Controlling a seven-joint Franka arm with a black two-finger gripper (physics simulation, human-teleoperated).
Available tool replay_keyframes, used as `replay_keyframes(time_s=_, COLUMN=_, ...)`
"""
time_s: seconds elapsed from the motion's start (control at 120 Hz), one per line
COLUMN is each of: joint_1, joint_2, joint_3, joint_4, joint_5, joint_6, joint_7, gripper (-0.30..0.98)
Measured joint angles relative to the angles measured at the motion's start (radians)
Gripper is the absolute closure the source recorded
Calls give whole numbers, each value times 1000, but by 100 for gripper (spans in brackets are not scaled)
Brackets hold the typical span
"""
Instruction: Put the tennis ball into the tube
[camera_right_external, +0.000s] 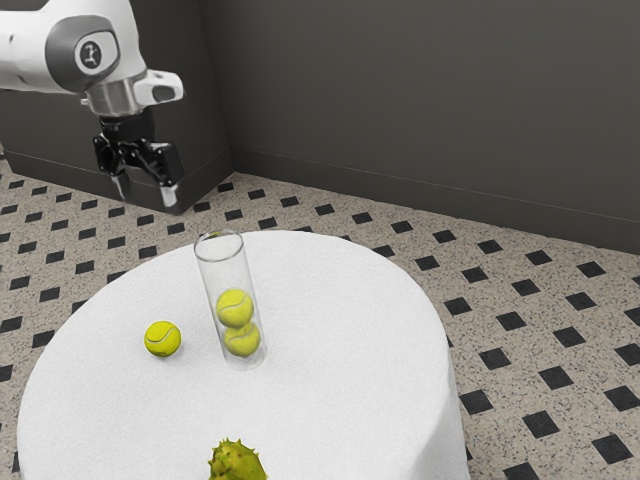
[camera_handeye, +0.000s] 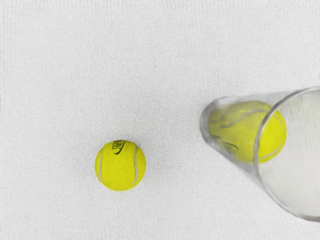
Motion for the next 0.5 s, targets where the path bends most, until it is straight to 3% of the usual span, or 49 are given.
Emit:
replay_keyframes(time_s=0.075, joint_1=-5, joint_2=-21, joint_3=2, joint_4=-19, joint_5=1, joint_6=12, joint_7=5, gripper=0)
replay_keyframes(time_s=0.217, joint_1=-16, joint_2=-133, joint_3=52, joint_4=-249, joint_5=2, joint_6=103, joint_7=9, gripper=0)
replay_keyframes(time_s=0.5, joint_1=-1, joint_2=3, joint_3=140, joint_4=-410, joint_5=3, joint_6=381, joint_7=9, gripper=0)
